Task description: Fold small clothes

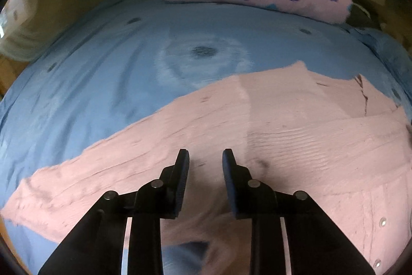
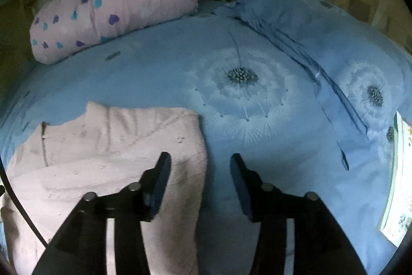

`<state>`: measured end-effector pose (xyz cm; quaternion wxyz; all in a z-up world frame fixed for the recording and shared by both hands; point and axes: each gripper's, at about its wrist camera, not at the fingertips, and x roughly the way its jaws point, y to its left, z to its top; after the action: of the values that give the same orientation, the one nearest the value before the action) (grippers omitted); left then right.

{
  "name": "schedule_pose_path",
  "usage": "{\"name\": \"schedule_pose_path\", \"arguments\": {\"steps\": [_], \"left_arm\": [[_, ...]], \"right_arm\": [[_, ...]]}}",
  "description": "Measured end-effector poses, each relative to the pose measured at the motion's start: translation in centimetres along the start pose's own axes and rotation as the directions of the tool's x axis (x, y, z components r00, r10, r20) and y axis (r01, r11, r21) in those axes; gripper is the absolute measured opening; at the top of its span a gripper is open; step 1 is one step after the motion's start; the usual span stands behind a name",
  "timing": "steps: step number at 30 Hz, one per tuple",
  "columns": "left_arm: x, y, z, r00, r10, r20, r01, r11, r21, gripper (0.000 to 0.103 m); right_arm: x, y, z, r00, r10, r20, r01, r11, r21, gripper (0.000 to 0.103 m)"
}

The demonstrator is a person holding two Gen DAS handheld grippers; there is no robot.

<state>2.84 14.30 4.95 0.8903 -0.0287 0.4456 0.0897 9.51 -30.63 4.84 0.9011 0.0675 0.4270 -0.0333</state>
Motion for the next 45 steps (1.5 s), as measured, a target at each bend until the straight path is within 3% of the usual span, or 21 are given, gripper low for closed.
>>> {"name": "schedule_pose_path", "arguments": {"steps": [2,16,23,30,35,45], "left_arm": [[-0.7,1.3,-0.2,1.000,0.001,-0.012,-0.002,1.000,-0.025,0.021],[-6.6,11.6,-3.2,0.987,0.140,-0.082,-0.144,0.989,-0.043,0.029],[-7.8,16.2,-6.0,0.977,0.165,-0.137,-0.169,0.986,-0.012,0.044],[-6.8,17.7,-8.9,0.974,0.100,-0.203,-0.098,0.995,0.021,0.045],[-5.2,17.8,-10.4,0.964,0.119,-0.239,-0.106,0.992,0.069,0.045],[-2.7,19.6,-10.0,0.978,0.147,-0.151,-0.148,0.989,0.009,0.045]], "right_arm": [[-1.2,0.6,-0.3,1.000,0.010,0.010,-0.010,1.000,-0.019,0.062],[-9.0,4.6,-4.5,0.985,0.171,-0.030,-0.173,0.981,-0.083,0.066],[-12.3,4.8,-7.4,0.979,0.194,-0.067,-0.199,0.977,-0.077,0.069],[-14.0,5.5,-10.4,0.972,0.205,-0.115,-0.214,0.974,-0.075,0.069],[-14.2,6.0,-12.2,0.969,0.199,-0.144,-0.210,0.976,-0.064,0.069],[-13.8,6.9,-14.3,0.965,0.183,-0.190,-0.196,0.979,-0.053,0.069]]}}
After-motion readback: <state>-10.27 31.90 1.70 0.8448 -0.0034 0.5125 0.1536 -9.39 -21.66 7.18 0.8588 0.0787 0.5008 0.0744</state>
